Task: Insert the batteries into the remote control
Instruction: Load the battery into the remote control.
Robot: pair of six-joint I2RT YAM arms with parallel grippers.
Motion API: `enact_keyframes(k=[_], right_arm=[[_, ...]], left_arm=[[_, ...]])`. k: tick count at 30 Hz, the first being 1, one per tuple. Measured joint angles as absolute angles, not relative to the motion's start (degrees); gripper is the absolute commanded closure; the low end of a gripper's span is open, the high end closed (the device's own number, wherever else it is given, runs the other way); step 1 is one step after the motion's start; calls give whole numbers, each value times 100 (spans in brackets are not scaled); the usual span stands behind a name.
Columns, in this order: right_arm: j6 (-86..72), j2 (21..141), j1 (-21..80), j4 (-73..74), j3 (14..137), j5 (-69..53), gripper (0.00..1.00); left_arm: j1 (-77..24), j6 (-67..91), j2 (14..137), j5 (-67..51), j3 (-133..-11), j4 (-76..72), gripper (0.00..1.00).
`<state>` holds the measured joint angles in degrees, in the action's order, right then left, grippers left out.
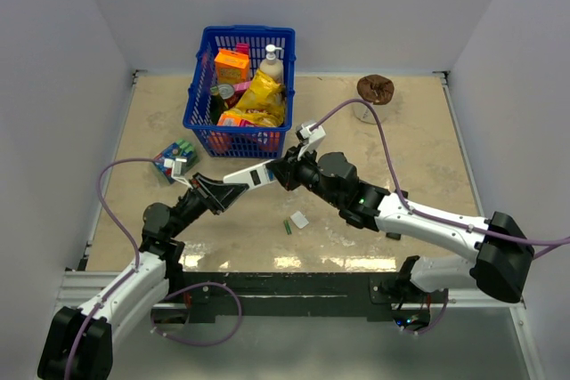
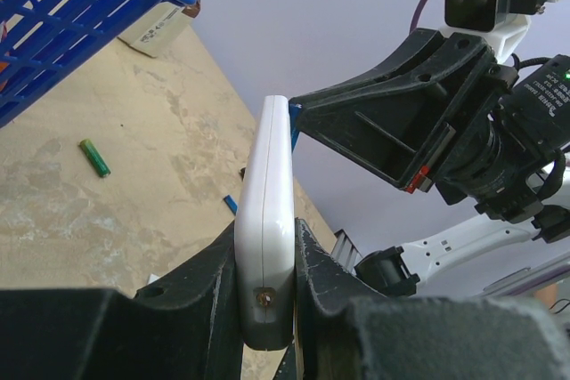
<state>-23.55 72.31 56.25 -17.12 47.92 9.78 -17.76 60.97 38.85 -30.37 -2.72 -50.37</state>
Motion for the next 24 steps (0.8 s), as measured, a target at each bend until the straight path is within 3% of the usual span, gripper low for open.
enact_keyframes(k=[11, 24], right_arm=[[-2346, 7234, 5627, -1712, 4792, 945, 79], [-2322, 7238, 5688, -1627, 4807, 899, 70]], left_arm=[[-1776, 6097, 3953, -3044, -263, -5196, 100], [-1774, 6099, 3997, -3026, -263, -5363, 100]])
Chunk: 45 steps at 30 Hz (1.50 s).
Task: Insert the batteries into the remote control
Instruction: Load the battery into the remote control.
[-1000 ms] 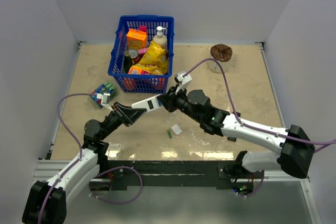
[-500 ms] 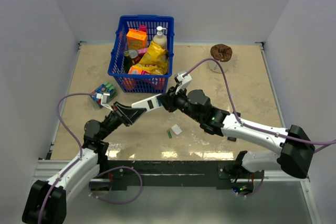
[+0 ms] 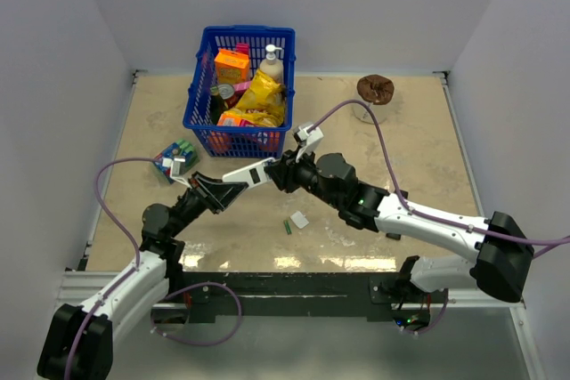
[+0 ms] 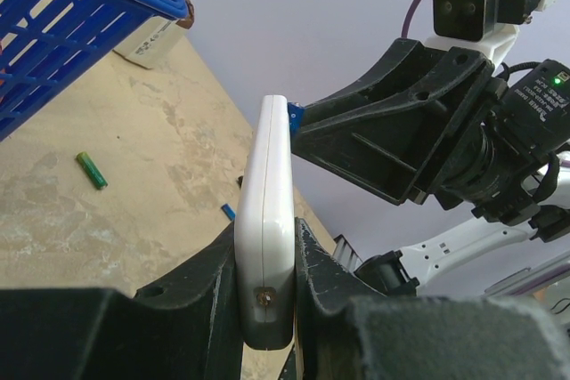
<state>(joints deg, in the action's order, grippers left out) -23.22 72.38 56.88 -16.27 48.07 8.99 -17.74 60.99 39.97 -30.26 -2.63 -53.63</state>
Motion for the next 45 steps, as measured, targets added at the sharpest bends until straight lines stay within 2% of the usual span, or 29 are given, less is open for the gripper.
enact_keyframes(k=[13, 28, 45], right_arm=[[-2283, 7242, 5706, -1367, 5081, 790, 66], [-2265, 7249, 5774, -956, 5245, 814, 54], [-2193, 7472, 5780, 462, 6335, 834, 54]], left_arm=[[-1776, 6200, 4056, -3063, -263, -5651, 100], [-1776, 6215, 4150, -3096, -261, -5728, 100], [-1776, 6493, 4550, -3107, -261, -6525, 100]])
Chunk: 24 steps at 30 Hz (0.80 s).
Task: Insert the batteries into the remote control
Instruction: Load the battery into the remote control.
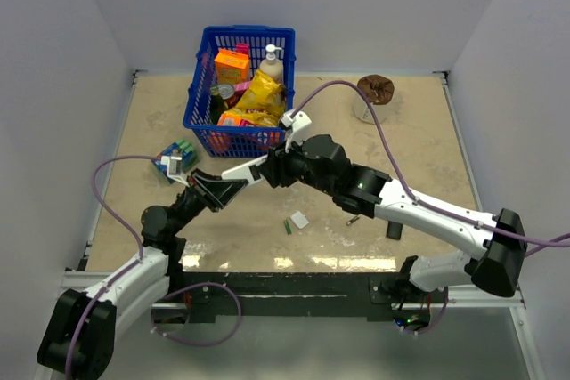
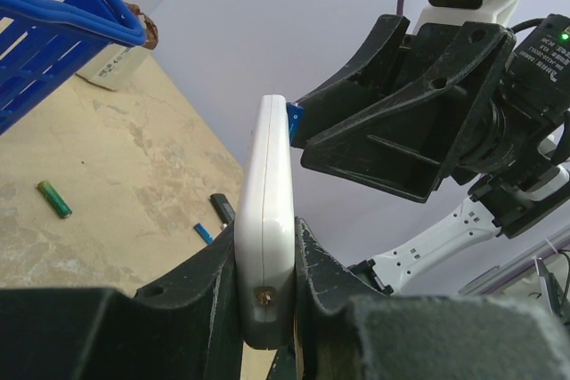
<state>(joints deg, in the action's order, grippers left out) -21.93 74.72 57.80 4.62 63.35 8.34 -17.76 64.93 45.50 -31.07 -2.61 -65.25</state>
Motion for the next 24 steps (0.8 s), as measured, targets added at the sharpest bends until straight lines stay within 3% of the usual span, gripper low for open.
enact_keyframes(k=[24], right_arm=[[-2383, 8530, 5784, 2589, 8353, 945, 47]], left_arm=[[-1809, 7516, 4519, -2462, -200, -6595, 100]])
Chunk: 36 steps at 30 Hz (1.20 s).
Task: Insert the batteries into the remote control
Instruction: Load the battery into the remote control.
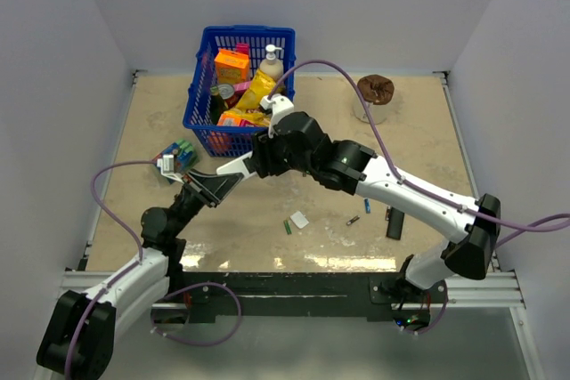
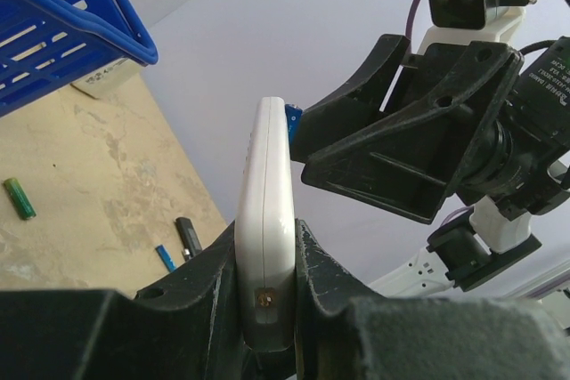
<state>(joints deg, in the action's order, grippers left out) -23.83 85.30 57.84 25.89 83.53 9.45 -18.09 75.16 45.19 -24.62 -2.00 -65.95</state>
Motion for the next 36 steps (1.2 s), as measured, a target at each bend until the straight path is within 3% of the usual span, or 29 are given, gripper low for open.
enact_keyframes(k=[13, 36], right_arm=[[-2445, 8877, 5813, 3452, 9118, 897, 40], [-2121, 9094, 5806, 4069, 9489, 652, 40]], left_arm=[[-1833, 7852, 4475, -2383, -200, -6547, 100], [-1857, 8034, 4727, -2449, -200, -6659, 100]])
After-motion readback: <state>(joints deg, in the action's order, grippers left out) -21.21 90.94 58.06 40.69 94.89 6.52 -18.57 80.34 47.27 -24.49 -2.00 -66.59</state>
